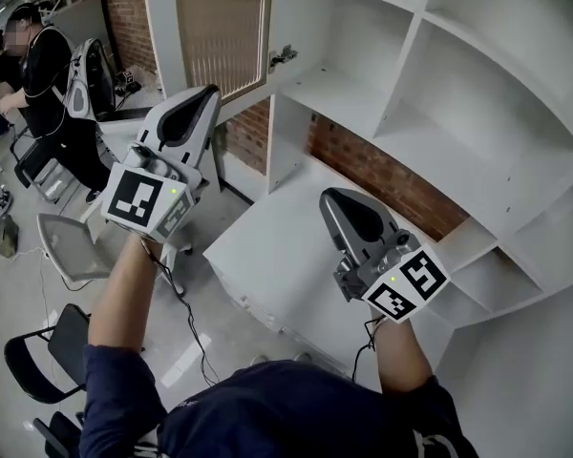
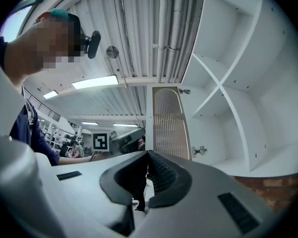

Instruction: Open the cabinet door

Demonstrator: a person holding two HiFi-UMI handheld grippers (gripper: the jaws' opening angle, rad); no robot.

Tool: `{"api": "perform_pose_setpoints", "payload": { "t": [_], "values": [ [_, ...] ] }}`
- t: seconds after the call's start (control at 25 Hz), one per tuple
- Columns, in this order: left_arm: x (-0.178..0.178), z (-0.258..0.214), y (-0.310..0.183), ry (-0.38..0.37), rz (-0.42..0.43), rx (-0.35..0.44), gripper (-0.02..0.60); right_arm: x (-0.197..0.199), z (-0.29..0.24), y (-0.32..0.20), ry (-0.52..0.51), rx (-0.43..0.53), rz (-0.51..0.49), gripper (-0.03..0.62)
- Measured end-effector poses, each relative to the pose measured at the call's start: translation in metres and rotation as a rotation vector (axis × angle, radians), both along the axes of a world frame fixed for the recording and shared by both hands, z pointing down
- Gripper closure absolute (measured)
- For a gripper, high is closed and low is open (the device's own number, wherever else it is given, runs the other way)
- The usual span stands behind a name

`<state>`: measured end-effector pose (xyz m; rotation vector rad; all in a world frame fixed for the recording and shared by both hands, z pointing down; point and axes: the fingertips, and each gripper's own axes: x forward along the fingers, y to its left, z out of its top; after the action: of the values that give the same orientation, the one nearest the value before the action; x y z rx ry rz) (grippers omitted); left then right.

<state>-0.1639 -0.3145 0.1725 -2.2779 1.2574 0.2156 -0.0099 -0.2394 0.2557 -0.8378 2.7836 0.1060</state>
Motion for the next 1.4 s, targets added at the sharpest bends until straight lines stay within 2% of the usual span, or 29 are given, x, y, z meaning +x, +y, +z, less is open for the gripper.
{"api": "perform_pose_setpoints", "payload": {
  "t": [0.2,0.32,0.48,0.64,0.8,0.96,1.4],
  "values": [
    [0.045,0.057,0.011,0.075,0.068,-0.136,0.575,0.019,0.0,0.002,0.005,0.006,0.006,0.569],
    [0.068,0.081,0.021,0.113,0.103,-0.192,0.574,0.029,0.004,0.005,0.008,0.002,0.01,0.569],
    [0.094,0.096,0.032,0.166,0.133,-0.211,0.575,0.043,0.014,0.006,0.01,-0.004,0.015,0.569],
    [0.116,0.114,0.041,0.164,0.159,-0.263,0.574,0.06,0.022,0.005,0.005,-0.021,0.028,0.569],
    [0.139,0.117,0.055,0.2,0.202,-0.286,0.575,0.073,0.027,0.008,0.004,-0.032,0.04,0.569],
    [0.149,0.133,0.055,0.184,0.189,-0.329,0.574,0.079,0.036,0.006,0.007,-0.05,0.043,0.569],
    [0.153,0.134,0.056,0.181,0.178,-0.324,0.575,0.079,0.04,0.005,0.009,-0.058,0.018,0.57]
  ]
}}
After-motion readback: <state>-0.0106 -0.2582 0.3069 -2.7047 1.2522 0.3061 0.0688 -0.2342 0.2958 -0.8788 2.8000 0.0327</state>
